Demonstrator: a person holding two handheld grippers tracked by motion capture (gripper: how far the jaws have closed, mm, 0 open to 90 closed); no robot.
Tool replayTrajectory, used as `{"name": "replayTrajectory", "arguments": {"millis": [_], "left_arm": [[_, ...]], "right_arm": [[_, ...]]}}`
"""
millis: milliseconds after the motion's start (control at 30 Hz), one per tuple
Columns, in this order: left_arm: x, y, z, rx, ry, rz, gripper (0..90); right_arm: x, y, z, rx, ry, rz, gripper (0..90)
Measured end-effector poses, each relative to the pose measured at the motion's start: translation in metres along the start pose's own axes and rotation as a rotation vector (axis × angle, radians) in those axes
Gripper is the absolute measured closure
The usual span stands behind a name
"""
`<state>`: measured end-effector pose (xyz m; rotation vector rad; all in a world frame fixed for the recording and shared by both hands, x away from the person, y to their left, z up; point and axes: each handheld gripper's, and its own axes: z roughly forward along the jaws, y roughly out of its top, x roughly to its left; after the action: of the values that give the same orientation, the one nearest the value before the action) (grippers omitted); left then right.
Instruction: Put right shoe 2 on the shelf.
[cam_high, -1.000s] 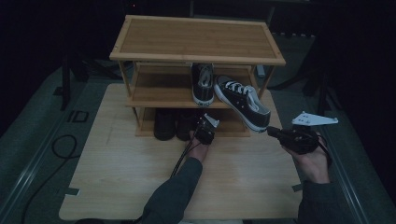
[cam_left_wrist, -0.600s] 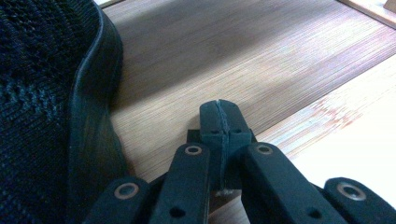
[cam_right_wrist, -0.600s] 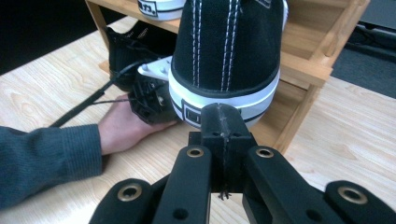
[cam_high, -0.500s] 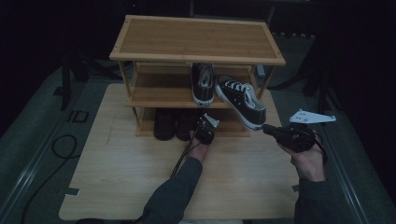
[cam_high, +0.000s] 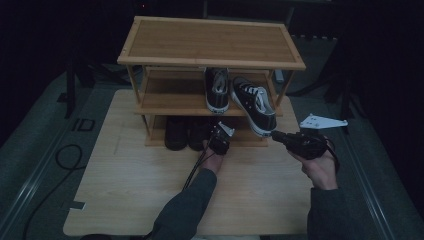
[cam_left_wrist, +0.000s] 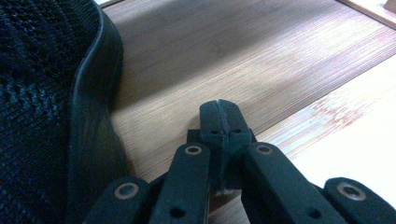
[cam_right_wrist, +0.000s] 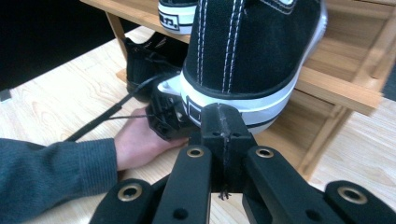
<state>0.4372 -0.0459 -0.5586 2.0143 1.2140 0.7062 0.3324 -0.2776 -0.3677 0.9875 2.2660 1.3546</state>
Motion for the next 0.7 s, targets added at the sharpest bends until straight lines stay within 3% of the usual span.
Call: {"name": "replayTrajectory", "arguments": {"millis": [300,700], "left_arm": [[0.0,0.0,0.0,0.004,-0.003,0.002,90.0],[0.0,0.0,0.0,0.004,-0.002,0.002,90.0]], "right_arm": [[0.006,0.006,0.011,-0.013,0.032,-0.005,90.0],[0.006,0.01,0.018,-0.017,0.039,-0.003,90.0]]}}
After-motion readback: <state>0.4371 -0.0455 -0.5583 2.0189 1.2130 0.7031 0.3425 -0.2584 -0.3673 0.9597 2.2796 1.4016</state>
